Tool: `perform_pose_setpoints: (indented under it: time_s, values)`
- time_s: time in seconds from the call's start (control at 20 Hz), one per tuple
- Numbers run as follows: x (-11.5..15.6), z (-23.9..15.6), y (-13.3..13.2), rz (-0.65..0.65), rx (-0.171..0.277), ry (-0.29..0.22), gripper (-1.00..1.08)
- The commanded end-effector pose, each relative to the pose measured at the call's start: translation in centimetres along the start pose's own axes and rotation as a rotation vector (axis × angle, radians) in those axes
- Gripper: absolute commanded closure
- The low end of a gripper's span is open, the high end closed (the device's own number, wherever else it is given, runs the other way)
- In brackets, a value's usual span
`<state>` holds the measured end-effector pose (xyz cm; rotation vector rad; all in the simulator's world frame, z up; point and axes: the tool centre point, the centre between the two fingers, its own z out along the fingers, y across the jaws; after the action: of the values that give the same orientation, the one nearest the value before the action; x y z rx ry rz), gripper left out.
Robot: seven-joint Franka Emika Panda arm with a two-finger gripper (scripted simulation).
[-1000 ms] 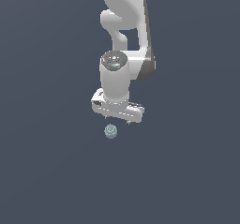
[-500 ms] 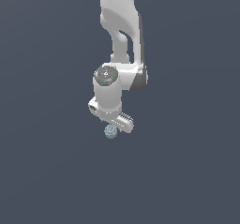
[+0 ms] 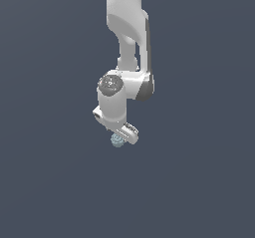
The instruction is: Pick up the object and move it to a goal position.
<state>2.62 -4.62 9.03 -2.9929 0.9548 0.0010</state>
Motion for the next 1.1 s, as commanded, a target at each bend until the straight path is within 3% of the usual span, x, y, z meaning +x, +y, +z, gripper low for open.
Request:
perform_pose_setpoints:
  time_s: [0.0,0.75,0.8,1.05]
  values:
    - [0.0,0.1,0.0,0.0,0.0,0.0,-0.92]
    - [0.0,5.0,0.0,0.005,0.0,0.001,-0.92]
    - [0.0,5.0,0.0,0.005,0.0,0.001,1.08]
    - [0.0,5.0,0.0,0.005,0.0,0.001,1.08]
